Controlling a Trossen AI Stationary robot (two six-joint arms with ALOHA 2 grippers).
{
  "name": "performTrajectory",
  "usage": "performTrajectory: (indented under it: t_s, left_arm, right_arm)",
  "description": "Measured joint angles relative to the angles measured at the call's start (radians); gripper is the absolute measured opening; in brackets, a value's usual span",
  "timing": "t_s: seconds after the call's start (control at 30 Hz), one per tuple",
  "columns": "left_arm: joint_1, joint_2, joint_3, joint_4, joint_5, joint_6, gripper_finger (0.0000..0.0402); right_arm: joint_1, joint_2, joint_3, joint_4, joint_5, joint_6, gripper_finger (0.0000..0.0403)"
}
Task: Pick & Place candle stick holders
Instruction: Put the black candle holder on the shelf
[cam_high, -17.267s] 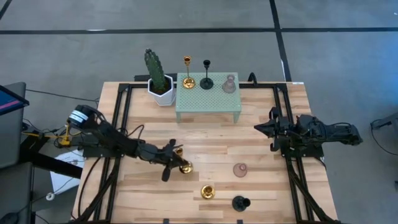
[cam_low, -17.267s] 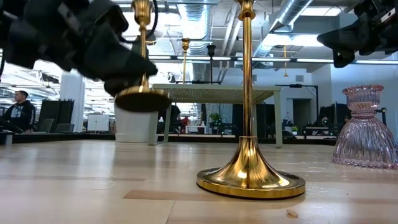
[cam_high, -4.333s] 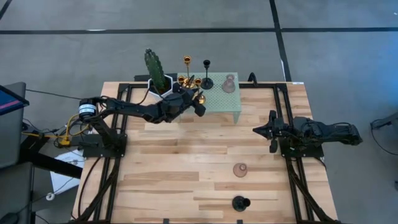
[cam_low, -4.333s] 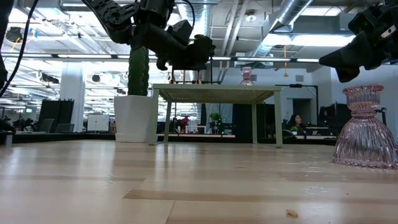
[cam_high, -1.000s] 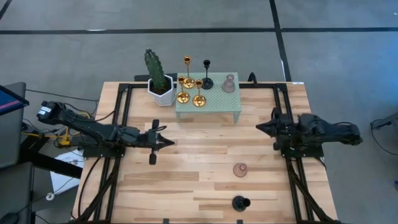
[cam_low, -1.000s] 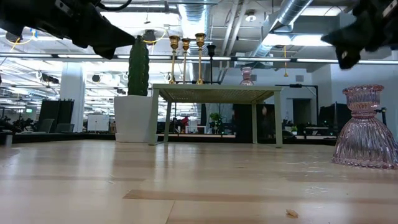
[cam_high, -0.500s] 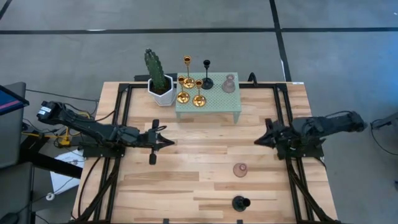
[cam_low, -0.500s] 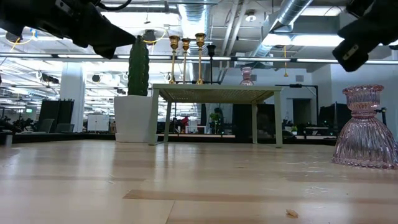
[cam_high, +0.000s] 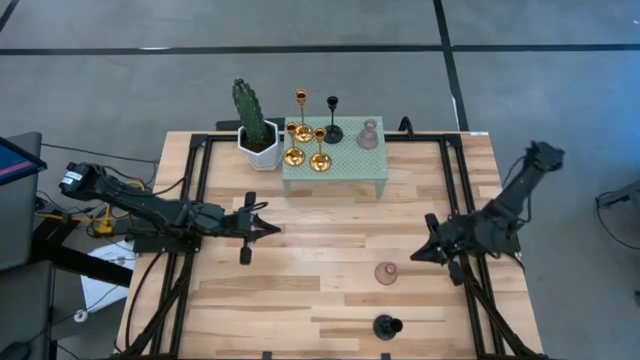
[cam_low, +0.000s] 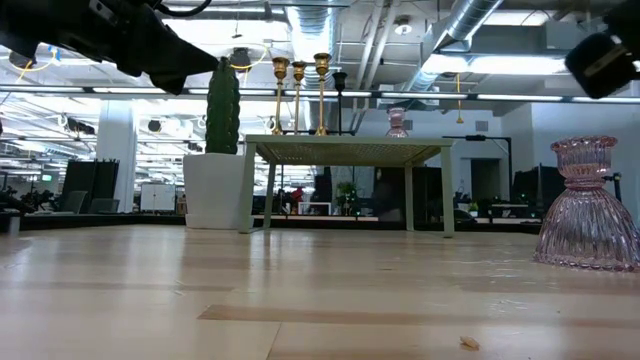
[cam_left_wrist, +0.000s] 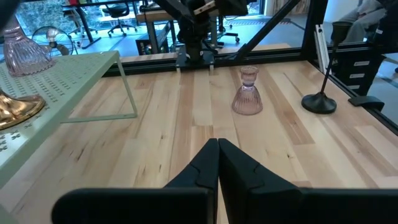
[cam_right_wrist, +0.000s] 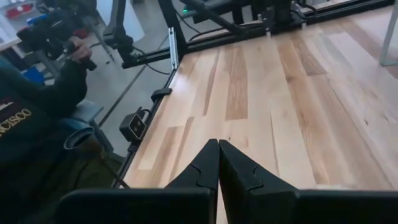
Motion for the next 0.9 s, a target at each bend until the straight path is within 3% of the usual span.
performTrajectory:
  t_s: [0.17, 0.3, 0.9]
  left_arm:
    - [0.000, 0.000, 0.000, 0.000, 0.000, 0.000, 0.0008]
    - [0.000, 0.000, 0.000, 0.004, 0.000, 0.000, 0.0008]
    - [0.000, 0.000, 0.000, 0.012, 0.000, -0.008, 0.0008]
  right_arm:
    - [0.159, 0.080, 0.000, 0.000, 0.189, 0.121, 0.0000]
    - [0.217, 0.188, 0.000, 0.025, 0.241, 0.182, 0.0000]
    - [0.192, 0.579, 0.092, 0.080, 0.150, 0.249, 0.0000]
